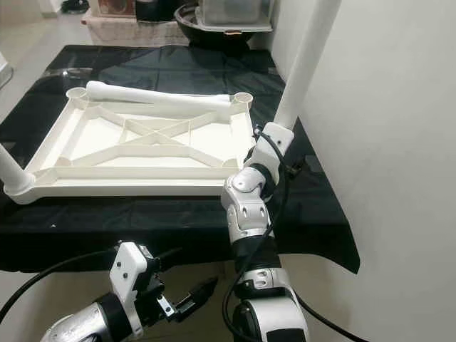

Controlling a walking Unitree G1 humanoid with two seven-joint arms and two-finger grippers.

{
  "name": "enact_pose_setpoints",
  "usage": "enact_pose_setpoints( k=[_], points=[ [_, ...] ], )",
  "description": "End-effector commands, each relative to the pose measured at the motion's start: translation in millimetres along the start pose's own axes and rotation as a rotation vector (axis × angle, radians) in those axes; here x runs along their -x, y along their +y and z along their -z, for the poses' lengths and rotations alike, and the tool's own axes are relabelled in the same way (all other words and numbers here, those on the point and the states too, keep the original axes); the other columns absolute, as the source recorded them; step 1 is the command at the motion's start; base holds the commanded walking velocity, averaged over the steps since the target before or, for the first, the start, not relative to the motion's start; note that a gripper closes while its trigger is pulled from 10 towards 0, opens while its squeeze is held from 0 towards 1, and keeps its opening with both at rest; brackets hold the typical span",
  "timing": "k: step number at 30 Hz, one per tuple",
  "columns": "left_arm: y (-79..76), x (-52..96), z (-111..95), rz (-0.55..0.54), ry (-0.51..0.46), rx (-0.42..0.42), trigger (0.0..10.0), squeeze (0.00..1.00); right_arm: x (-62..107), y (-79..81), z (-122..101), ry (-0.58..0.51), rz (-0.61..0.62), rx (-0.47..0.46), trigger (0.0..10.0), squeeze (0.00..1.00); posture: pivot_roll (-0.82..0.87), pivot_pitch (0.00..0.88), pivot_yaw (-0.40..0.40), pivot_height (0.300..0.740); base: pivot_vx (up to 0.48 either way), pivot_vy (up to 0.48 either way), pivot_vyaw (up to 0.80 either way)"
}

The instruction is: Building children table

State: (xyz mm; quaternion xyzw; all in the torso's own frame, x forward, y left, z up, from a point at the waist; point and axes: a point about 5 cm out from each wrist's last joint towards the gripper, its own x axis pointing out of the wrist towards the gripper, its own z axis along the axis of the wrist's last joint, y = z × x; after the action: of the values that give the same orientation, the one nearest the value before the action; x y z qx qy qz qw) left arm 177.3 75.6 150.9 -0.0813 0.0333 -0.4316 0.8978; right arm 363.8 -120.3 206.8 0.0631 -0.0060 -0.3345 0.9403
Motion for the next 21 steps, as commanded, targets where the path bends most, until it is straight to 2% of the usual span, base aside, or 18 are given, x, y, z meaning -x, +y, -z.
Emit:
enact_pose_setpoints(
  k=[1, 11, 21],
  points=[
    [1.3, 0.4, 5.4, -0.010, 0.017, 0.005, 10.0, 0.00, 14.5, 7.9, 14.1, 0.073, -0.032, -0.029, 10.0, 0.00, 0.09, 0.145, -0.045, 0.740, 0.000, 0.000, 0.00],
    [1.5, -0.1, 5.5, -0.009, 0.017, 0.006, 10.0, 0.00, 18.0, 8.2, 15.9, 0.097, -0.080, -0.039, 10.0, 0.00, 0.09, 0.143, -0.045, 0.740, 0.000, 0.000, 0.00],
    [3.1, -1.1, 6.8, -0.010, 0.019, 0.007, 10.0, 0.00, 18.7, 1.6, 17.5, 0.113, -0.154, -0.046, 10.0, 0.00, 0.09, 0.140, -0.045, 0.740, 0.000, 0.000, 0.00]
  ],
)
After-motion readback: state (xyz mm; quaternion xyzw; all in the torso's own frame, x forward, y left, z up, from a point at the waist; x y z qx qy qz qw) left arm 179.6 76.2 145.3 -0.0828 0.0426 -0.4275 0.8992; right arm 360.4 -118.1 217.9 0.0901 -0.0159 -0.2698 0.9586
